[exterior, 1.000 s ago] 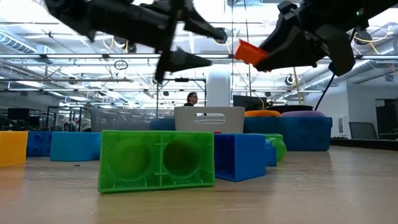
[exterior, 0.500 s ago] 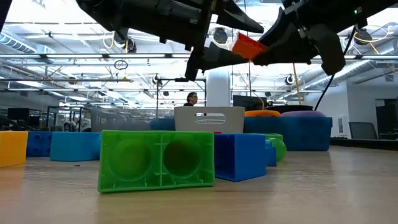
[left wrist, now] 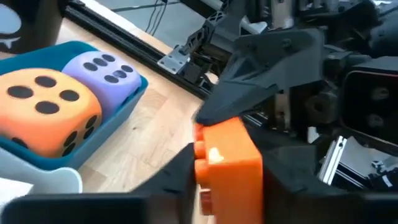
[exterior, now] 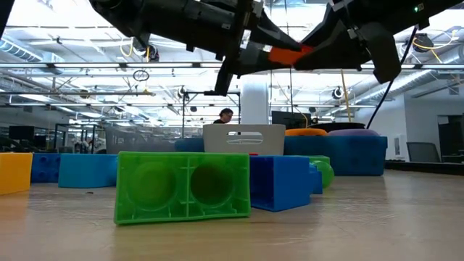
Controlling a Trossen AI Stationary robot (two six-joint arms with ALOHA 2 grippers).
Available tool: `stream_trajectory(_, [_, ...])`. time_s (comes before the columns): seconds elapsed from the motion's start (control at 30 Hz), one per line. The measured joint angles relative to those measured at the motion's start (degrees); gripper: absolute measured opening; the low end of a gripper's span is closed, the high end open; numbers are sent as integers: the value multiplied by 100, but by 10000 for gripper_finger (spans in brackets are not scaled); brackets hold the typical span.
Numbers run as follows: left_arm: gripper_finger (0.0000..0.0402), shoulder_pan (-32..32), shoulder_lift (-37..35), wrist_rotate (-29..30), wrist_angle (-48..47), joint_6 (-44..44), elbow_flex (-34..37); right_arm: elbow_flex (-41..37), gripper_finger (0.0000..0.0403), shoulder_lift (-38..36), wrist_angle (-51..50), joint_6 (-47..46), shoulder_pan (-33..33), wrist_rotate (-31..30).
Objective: Pick & Place Toys
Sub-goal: Put the orange game piece into the black bin
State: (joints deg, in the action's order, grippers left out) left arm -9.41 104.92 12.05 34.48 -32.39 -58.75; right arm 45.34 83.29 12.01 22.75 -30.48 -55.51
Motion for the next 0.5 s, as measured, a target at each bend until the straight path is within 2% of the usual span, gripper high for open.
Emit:
stream_trajectory(0.07, [93,24,0,-58,-3,11,3,-2,158,0,-20,-194,-3,-20])
stream_trajectory(0.23, [93,99,-274,15,-422,390,5,-2,202,-48,2,-808,-61,-69])
stream_trajectory(0.5, [93,123,-963,1694,-1719,681,11,-2,248,-482,-313,-1276,-334,67])
